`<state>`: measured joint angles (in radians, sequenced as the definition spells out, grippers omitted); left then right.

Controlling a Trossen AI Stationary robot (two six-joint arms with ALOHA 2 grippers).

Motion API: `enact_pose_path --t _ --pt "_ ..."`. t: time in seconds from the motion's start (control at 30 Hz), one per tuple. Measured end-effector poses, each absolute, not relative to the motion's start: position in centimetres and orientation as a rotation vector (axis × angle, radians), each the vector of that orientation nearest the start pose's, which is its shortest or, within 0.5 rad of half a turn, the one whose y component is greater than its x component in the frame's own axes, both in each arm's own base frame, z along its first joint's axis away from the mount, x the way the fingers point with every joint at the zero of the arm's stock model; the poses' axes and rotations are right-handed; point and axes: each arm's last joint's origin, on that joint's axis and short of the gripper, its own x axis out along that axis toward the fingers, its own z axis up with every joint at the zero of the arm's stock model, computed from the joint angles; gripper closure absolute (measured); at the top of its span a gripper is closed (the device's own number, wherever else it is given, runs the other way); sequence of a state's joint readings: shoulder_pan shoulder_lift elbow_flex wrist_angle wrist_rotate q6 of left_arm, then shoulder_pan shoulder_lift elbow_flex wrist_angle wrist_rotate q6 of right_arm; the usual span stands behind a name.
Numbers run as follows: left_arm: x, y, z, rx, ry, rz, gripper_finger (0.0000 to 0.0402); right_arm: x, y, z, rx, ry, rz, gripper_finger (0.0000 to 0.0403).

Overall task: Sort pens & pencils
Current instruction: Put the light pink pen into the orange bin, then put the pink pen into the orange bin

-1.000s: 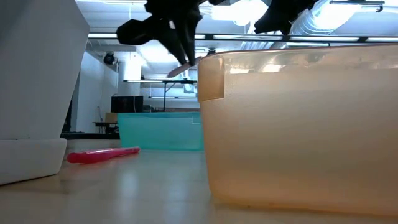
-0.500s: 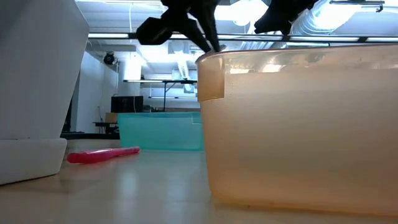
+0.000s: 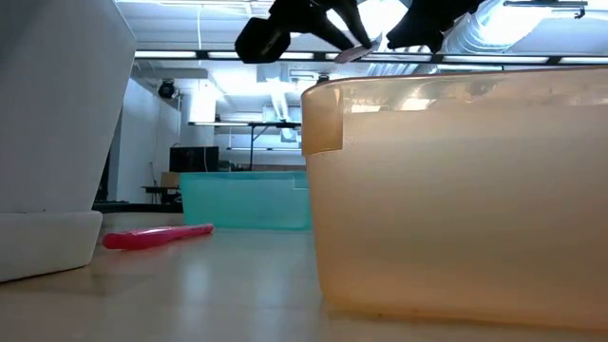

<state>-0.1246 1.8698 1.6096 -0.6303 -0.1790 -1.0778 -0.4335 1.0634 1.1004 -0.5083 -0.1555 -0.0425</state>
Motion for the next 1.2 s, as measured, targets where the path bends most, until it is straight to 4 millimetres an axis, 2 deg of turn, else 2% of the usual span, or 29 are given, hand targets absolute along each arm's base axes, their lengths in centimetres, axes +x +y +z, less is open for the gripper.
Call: enact_pose_path --t 0.47,0.93,1.07,1.2 --pt "41.2 -4.8 27.9 -0.845 0.738 0.430 0.0365 19.8 -9.7 36.0 0.095 0.454 -0.304 0.0285" --pt "41.2 -4.7 27.9 -0.832 0.741 0.427 0.0292 19.7 -9.9 36.0 0.096 0.446 -0.300 0.0285" --pt "40.9 -4.6 27.7 -0.834 0.749 0.477 0.0290 19.7 -9.9 36.0 0.096 0.447 -0.300 0.0285" --pt "39.5 -4.5 26.7 -0.884 0.891 0.618 0.0299 19.7 -9.8 36.0 0.097 0.447 -0.299 0.0285"
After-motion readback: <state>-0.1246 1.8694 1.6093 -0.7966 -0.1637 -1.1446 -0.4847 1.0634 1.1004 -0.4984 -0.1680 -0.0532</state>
